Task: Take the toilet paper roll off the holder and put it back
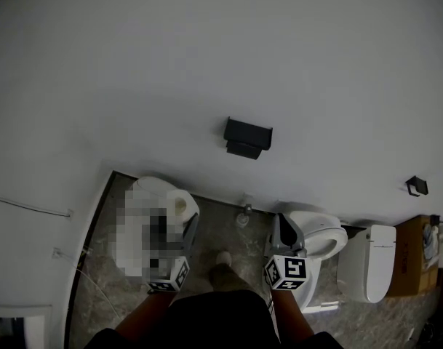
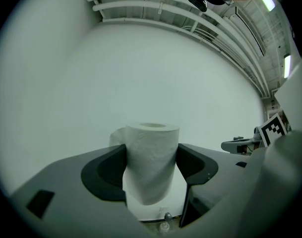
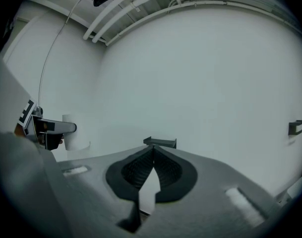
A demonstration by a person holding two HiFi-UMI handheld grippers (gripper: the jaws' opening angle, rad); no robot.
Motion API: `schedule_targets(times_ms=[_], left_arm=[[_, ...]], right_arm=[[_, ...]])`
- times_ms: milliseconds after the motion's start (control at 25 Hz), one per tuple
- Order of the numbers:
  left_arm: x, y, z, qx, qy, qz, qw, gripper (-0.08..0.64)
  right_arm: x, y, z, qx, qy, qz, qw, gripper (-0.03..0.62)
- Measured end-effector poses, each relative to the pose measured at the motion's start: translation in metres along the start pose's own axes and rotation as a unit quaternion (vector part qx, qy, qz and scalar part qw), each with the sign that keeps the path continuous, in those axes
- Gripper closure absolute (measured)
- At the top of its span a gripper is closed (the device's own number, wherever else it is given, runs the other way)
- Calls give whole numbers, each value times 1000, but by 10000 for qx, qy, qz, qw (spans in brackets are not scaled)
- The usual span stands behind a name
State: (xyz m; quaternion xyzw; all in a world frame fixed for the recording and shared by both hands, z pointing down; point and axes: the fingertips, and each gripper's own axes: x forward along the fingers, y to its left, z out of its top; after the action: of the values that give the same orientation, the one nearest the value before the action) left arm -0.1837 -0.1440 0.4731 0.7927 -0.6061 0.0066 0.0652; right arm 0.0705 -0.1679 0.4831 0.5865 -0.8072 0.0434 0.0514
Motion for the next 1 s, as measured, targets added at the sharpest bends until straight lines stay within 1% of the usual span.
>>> schedule_targets(times_ms=[120,240,360,480,600,800,1000], left_arm=[[-17,1,-8,27,54,15,10000,241],[-30,-2,-12,14,109,-41,9999,241],[-32,-5,-16,-110,181,-153,9997,241],[-27,-8,-17,-61,197,-189,9996,241],[-13,-12,-9,-8,114,-228,9997,241],[17,-20,15,41,-64,-378,9993,241],[72,-37,46,249,-279,-627,9973,241]], right_arm=[[-14,2,-5,13,23,-79,10000,594],[-29,11,-3,4,-8,-67,10000,594],[-38,18,-3,0,-44,-23,10000,594],[-40,19,-4,27,-49,-18,10000,594],[-35,14,-3,70,-77,-32,9999,594],[-25,5,2,41,-90,-9,10000,594],[-7,-24,11,160,-174,-182,9996,594]])
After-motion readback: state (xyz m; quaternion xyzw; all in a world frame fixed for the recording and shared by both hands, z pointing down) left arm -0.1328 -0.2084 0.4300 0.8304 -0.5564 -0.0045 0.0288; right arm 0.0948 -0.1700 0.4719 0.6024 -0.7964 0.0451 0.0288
